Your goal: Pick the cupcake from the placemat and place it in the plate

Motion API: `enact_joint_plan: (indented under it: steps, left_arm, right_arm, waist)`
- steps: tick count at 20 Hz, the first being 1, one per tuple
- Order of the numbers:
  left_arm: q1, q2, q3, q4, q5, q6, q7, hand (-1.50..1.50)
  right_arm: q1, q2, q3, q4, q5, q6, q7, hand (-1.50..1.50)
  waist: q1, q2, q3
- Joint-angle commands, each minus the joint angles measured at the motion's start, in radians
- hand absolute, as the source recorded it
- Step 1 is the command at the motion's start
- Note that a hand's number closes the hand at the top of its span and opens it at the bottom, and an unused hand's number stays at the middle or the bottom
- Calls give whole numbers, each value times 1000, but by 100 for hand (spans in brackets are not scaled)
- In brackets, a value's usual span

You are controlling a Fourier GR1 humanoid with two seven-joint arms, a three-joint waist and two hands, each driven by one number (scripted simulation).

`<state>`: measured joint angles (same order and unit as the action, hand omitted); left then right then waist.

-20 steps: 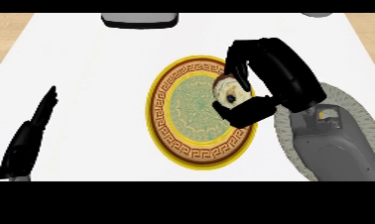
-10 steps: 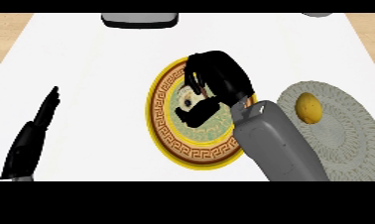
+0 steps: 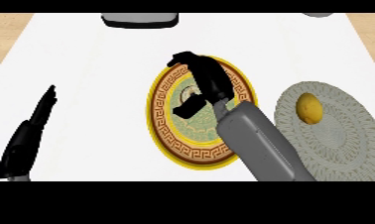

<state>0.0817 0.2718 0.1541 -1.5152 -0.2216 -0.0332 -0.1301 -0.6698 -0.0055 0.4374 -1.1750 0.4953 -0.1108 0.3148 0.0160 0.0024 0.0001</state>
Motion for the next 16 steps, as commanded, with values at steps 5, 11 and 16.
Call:
enact_joint_plan:
  steps: [5,11,16]
  left_arm:
    - [-13,-17,-6,-15,-13,10,31,0]
    - [40,-3,26,-42,20,-18,4,0]
    - [-9,-18,8,25,-16,3,-12,0]
  right_arm:
    - [3,-2,-192,-44,-125,-126,-100,-150]
    - [69,-72,-356,-137,-252,-116,-97,-150]
    - [146,-172,-522,-115,-480,59,-295,-150]
  waist:
    - [-13,-2,1]
    - [-13,-4,0]
    - [-17,1,1]
